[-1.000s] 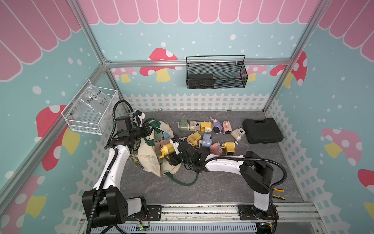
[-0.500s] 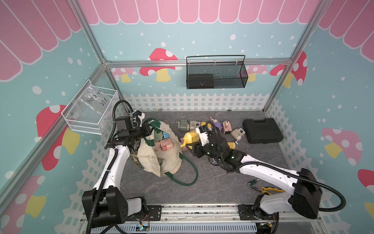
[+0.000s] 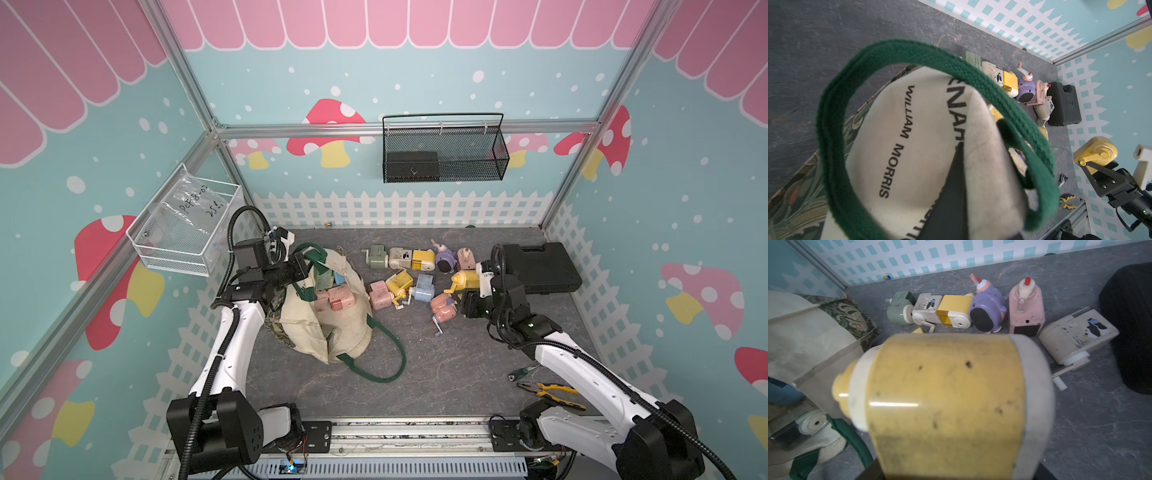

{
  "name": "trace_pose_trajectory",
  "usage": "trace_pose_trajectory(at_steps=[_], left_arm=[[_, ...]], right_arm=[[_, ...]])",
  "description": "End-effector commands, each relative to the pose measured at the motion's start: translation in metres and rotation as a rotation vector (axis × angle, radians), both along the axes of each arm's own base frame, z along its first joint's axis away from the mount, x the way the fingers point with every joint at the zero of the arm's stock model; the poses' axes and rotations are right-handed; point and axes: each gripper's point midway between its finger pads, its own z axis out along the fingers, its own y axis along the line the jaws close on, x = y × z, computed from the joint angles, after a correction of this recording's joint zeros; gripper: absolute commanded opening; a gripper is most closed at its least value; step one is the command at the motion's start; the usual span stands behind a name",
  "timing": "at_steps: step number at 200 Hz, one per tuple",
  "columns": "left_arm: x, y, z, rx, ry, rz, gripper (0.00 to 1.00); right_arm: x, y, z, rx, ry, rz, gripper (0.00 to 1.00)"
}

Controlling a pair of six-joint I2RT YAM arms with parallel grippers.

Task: Take out the pencil sharpeners from the tote bags
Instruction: Place the pencil sharpener at the center of the board.

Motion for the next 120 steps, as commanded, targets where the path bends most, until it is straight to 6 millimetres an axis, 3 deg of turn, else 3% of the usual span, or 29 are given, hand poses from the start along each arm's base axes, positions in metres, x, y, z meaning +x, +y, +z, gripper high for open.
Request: trace_pose_trajectory(at_steps=[1, 68, 120], left_arm=[[-0.001, 0.011, 0.035, 0.043, -0.121, 0.024, 0.0], [-0.008, 0.023, 0.039, 0.103, -0.122, 0.078, 0.0], [-0.007, 0.021, 0.04, 0.089, -0.123, 0.07, 0.0]], right_arm=[[0.002, -0.024, -0.006, -0.041, -0.002, -0.05, 0.62], [0.002, -0.096, -0.056, -0.063, 0.133, -0.264, 0.62], [-0.001, -0.131, -0.099, -0.014, 0.252, -0.388, 0.61]])
